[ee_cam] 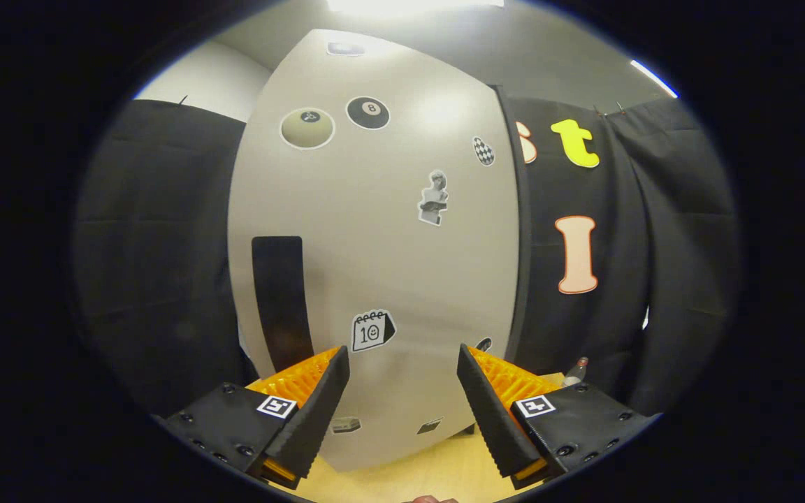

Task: Open the shoe cabinet door, grab the shoes and put them into the shoe cabinet, then close the shoe cabinet door.

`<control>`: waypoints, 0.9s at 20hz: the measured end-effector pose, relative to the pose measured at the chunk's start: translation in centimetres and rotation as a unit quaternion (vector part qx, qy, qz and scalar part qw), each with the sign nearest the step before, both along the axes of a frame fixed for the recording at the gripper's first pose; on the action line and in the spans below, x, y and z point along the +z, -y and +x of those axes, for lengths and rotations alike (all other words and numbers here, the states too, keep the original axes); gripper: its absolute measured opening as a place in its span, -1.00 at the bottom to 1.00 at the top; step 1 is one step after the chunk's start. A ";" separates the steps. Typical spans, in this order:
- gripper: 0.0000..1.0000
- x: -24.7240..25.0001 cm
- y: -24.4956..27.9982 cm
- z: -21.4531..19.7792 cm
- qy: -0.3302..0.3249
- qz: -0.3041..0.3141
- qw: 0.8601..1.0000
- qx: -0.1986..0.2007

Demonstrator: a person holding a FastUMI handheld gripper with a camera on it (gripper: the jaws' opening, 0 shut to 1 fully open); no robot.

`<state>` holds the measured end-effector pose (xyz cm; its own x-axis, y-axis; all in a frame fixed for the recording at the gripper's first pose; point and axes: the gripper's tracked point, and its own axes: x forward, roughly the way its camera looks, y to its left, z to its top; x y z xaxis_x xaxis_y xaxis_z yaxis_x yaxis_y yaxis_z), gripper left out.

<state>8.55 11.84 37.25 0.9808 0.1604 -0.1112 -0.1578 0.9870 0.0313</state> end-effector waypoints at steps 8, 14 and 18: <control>0.94 1.2 -0.5 -2.4 0.016 -0.001 0.999 -0.031; 0.94 2.3 -1.0 -4.3 0.027 -0.006 0.998 -0.060; 0.94 2.8 -1.7 -4.0 0.038 0.002 0.998 -0.059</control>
<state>4.52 13.57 40.06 0.9984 0.0437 -0.0345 -0.0427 0.9987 0.0273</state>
